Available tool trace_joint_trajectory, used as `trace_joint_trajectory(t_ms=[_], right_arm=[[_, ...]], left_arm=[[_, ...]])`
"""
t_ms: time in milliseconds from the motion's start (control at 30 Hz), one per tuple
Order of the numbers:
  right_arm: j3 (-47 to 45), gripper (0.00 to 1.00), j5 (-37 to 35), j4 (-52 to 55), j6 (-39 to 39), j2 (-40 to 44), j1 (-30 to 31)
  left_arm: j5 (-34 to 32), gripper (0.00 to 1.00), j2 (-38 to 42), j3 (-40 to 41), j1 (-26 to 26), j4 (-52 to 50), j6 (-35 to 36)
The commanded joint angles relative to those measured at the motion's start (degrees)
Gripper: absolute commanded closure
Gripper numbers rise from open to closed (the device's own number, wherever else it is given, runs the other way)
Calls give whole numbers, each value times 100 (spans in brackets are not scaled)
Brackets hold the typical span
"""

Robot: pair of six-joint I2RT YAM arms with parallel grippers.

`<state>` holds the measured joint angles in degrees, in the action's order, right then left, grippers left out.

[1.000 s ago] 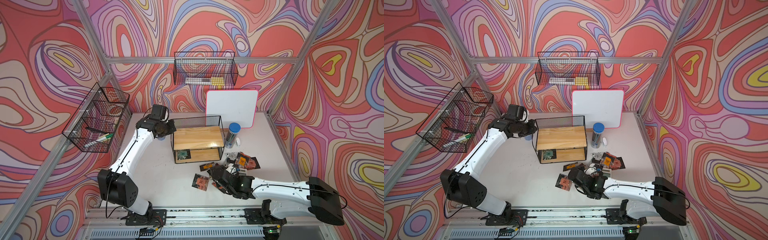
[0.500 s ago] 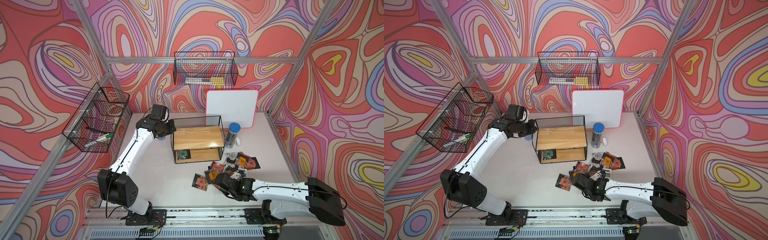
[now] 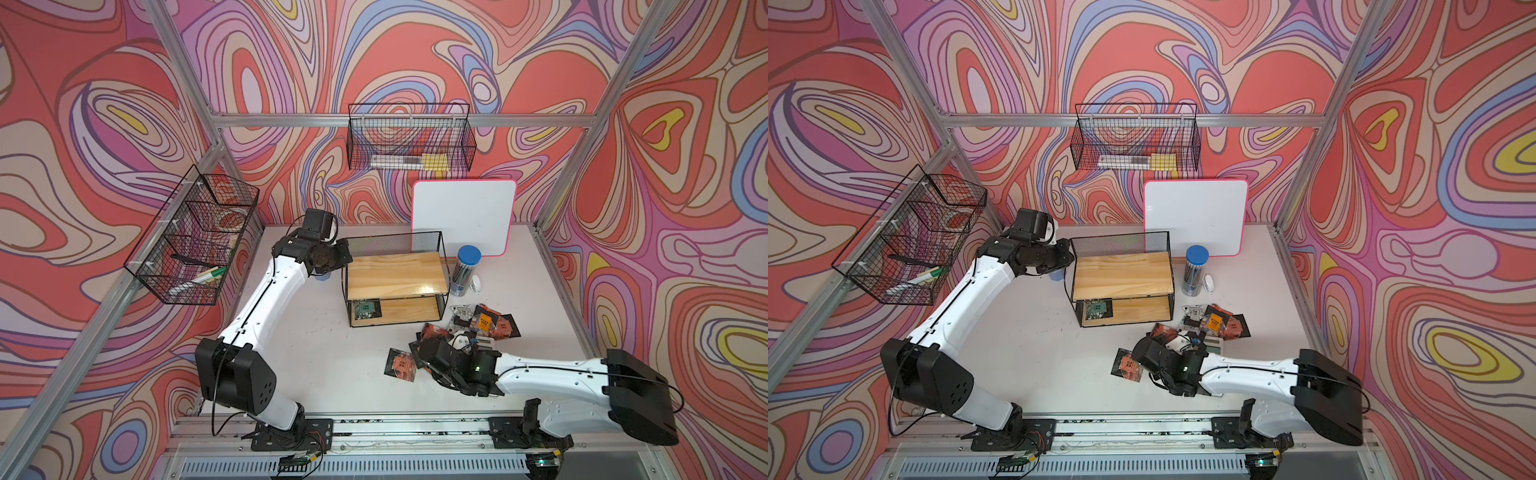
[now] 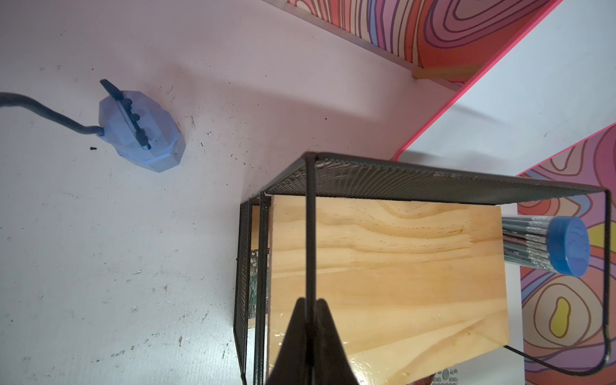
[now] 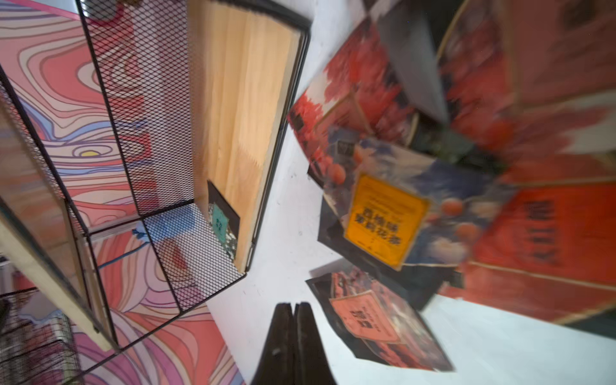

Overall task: Remove the tea bags from the shelf
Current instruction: Place the tea bag at the center of the board, then pick up the tea bag from the shelf.

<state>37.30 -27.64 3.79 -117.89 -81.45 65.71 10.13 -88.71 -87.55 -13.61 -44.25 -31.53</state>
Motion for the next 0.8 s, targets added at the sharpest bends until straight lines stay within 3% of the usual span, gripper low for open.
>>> trace_joint_trajectory(t_ms=[0,200,767], right_arm=[[191,100,30,-2047,114,-897,14],[814,100,-92,-3570,406,-2296,-135],[2216,100,26,-3513,553,-3740,-863]], left_arm=[[-107,100,-129,-61,42,-409,83],[-113,100,-147,-78,42,-427,111],[-173,100,-140,-63,42,-444,163]])
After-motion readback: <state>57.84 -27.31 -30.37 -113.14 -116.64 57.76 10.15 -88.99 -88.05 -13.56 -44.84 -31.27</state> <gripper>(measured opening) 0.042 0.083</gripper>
